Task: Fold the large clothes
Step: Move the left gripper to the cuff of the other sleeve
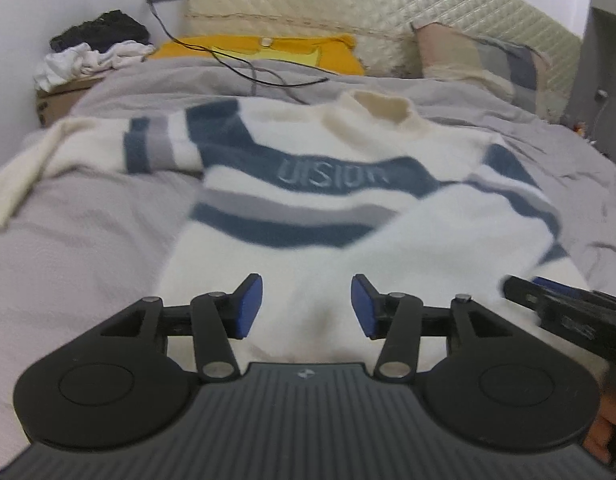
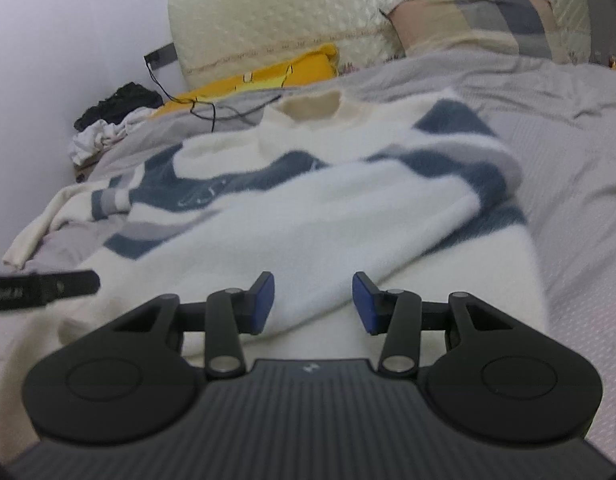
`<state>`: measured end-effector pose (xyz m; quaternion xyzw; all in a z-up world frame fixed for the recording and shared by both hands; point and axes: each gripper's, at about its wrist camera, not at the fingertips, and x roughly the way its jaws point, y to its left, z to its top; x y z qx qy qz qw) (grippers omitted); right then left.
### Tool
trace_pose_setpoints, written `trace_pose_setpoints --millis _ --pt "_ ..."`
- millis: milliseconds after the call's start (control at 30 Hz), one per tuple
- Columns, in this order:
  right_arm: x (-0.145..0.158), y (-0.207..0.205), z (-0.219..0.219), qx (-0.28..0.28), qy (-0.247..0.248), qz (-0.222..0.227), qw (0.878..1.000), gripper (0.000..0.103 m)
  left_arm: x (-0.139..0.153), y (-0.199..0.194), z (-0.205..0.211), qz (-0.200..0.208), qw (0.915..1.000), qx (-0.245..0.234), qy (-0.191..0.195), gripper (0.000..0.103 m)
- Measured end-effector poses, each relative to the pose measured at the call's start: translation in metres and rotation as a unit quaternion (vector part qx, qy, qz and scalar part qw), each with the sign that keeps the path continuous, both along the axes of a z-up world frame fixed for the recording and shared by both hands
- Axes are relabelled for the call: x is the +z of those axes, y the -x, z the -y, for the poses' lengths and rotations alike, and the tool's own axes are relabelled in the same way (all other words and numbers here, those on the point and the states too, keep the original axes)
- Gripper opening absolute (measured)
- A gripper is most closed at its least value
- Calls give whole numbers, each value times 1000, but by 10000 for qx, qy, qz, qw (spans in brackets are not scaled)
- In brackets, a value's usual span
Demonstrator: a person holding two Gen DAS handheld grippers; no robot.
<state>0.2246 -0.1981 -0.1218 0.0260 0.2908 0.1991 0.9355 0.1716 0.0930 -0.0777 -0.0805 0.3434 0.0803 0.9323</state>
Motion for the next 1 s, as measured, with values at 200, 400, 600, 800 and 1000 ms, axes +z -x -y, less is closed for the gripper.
trace_pose_setpoints --millis 200,400,600,800,1000 --pt "14 8 4 140 -337 -139 9992 47 30 -27 -64 -251 9983 487 -192 55" --pt "9 9 -8 205 -136 -245 9994 47 51 -36 -163 -465 9880 989 -1090 63" --pt "-3 -5 -15 26 -198 -561 9982 47 32 -33 -246 -883 9775 1050 -1599 64" --pt "-11 -12 -30 -57 10 -620 9981 48 -24 -40 -283 -1458 9608 698 -2253 65" --pt "-8 -18 -33 -199 -39 -782 9967 49 -56 -51 -309 -1652 9506 442 -2590 63"
